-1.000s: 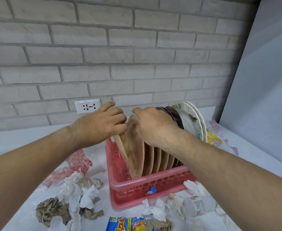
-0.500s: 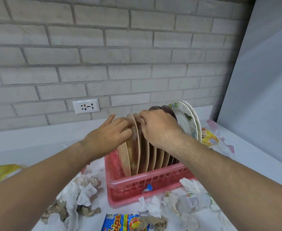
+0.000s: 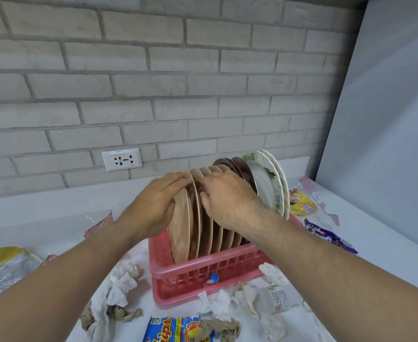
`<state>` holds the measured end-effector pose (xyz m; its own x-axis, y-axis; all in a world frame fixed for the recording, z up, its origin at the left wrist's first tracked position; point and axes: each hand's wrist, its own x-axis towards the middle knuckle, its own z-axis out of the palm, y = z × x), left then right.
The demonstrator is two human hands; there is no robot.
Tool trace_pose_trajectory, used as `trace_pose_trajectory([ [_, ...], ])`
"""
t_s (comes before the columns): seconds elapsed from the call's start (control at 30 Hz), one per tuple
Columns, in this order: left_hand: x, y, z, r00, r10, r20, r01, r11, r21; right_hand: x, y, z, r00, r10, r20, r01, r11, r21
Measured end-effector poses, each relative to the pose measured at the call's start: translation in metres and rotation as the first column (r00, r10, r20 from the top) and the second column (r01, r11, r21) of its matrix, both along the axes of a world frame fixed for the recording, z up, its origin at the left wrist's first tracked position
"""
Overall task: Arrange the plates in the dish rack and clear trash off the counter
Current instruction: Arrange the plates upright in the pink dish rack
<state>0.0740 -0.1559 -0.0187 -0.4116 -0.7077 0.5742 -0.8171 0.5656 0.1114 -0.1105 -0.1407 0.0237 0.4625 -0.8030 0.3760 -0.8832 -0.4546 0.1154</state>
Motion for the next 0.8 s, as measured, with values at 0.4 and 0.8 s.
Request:
trace_pose_trajectory([
  [0.4,-0.035,-0.008,0.035,0.985,0.114,-0.132,-0.102,0.991,0.09,-0.027,-0.005,0.008,0.998,-0.025,0.065,0.023,0.999,0.04],
  [0.8,-0.059,-0.023,0.035,0.923,0.259,0.286,-0.334,0.907,0.256,-0.063,-0.014,-0.01,0.987,-0.136,0.083,0.114,0.967,0.227],
])
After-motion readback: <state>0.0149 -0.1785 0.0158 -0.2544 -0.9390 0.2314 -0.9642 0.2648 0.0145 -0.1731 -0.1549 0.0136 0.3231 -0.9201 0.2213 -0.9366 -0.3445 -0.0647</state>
